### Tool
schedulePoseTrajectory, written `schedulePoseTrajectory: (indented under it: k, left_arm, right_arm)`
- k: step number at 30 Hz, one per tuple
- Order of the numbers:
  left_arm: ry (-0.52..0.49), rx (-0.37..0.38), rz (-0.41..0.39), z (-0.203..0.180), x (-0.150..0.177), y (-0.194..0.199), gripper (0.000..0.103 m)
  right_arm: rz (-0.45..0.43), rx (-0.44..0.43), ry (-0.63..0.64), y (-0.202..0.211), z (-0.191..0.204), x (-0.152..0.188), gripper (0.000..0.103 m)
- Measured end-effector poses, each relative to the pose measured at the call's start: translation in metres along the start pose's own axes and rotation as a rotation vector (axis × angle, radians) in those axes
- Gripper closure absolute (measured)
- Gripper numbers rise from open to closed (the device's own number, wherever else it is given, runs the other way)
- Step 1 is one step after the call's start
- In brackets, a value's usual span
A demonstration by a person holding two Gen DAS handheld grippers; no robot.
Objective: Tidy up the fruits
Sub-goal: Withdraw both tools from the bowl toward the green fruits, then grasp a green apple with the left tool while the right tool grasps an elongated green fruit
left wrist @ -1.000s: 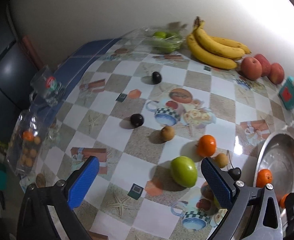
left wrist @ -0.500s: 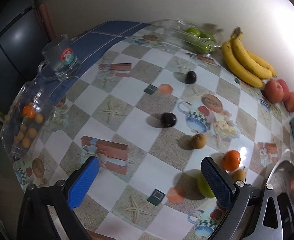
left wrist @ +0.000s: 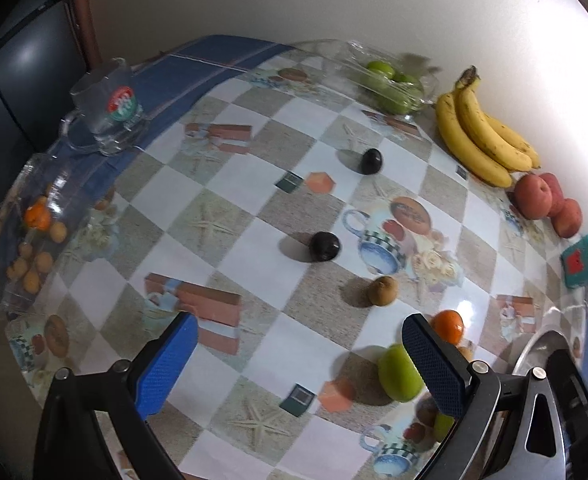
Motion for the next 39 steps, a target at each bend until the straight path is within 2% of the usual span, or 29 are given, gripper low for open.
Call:
schedulePoseTrajectory:
  k: [3,5,8,10,14,16,19,24,29,32,39]
  left_arm:
    - [-0.024,-0.009,0.019,-0.005,0.004,-0.005,0.000]
    - [-0.025,-0.010,0.037,-0.005,0.006,-0.010,0.000]
    - [-0.007,0.008,0.070,-0.006,0.011,-0.016,0.000]
    - [-0.005,0.017,0.098,-0.009,0.014,-0.023,0.000]
    - [-0.010,0.057,0.154,-0.018,0.024,-0.035,0.001]
    - [-0.010,0.085,0.170,-0.024,0.027,-0.036,0.001]
    - [-0.006,0.117,0.190,-0.031,0.031,-0.040,0.002]
    - [-0.020,0.154,0.227,-0.045,0.040,-0.046,0.010]
    - [-0.037,0.158,0.251,-0.053,0.047,-0.053,0.010]
    - [-0.037,0.170,0.265,-0.057,0.050,-0.056,0.016]
    - [-0.079,0.163,0.267,-0.064,0.056,-0.056,0.022]
  right_arm:
    - [0.036,0.048,0.014,-0.006,-0.008,0.011,0.002]
    - [0.058,0.041,0.013,-0.010,-0.010,0.017,0.005]
    - [0.090,0.032,-0.001,-0.014,-0.012,0.027,0.018]
    - [0.116,0.035,0.011,-0.017,-0.011,0.034,0.032]
    - [0.155,0.029,0.025,-0.026,-0.007,0.044,0.036]
    - [0.174,0.036,0.037,-0.029,-0.006,0.048,0.042]
    - [0.202,0.038,0.047,-0.034,-0.005,0.054,0.042]
    - [0.245,0.038,0.069,-0.043,-0.001,0.065,0.043]
    - [0.279,0.044,0.065,-0.051,-0.004,0.072,0.044]
    - [0.297,0.046,0.063,-0.055,-0.005,0.076,0.050]
    - [0.334,0.049,0.062,-0.064,-0.006,0.086,0.050]
Point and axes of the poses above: each gripper's, at about its wrist camera, not at the fingertips, and y roughly against the way its jaws point, z to its left, x to its underside, the point moved 8 cm from there along -y, roughly the way its jaws point, and after that the axes turned 7 degrees about -z, right-handed, at the moved point
